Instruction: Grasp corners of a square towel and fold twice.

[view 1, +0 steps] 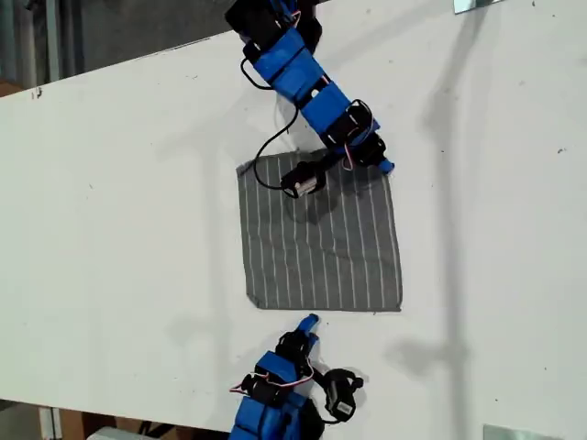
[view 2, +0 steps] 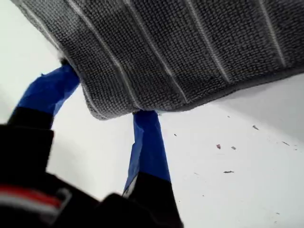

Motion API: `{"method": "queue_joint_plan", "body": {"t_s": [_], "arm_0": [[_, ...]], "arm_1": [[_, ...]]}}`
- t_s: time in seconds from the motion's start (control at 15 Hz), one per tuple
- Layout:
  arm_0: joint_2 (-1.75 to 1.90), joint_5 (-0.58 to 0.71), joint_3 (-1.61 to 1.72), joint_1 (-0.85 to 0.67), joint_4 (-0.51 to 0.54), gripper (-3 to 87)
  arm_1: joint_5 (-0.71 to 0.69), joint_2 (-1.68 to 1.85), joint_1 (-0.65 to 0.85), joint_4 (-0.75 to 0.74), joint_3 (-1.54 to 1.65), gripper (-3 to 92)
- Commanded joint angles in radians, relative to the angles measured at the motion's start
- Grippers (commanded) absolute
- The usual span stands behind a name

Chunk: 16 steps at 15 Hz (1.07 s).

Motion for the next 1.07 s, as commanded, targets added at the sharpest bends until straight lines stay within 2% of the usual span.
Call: {"method": "queue_joint_plan", "body": {"t_s": [0.0, 0.13, 0.4, 0.6, 0.8, 1.0], "arm_0": [[-0.067, -0.021, -0.058, 0.025, -0.018, 18.8], [-0.196, -0.041, -0.172, 0.067, 0.017, 18.7], [-0.480, -0.043, -0.612, 0.158, 0.270, 18.6], [-0.735, 0.008, -0.954, 0.218, 0.324, 18.9], [-1.000, -0.002, -1.287, 0.282, 0.434, 20.3], [-1.034, -0.044, -1.342, 0.339, 0.456, 21.8]], "arm_1": [[0.002, 0.015, 0.008, -0.015, -0.021, 1.3], [0.002, 0.015, 0.006, -0.023, -0.023, -0.1], [0.002, 0.015, -0.002, -0.020, -0.026, -0.1], [0.011, 0.012, -0.017, -0.020, -0.026, -0.1], [0.021, 0.006, -0.031, -0.018, -0.025, -0.1], [0.028, 0.005, -0.035, -0.020, -0.025, -0.1]]}}
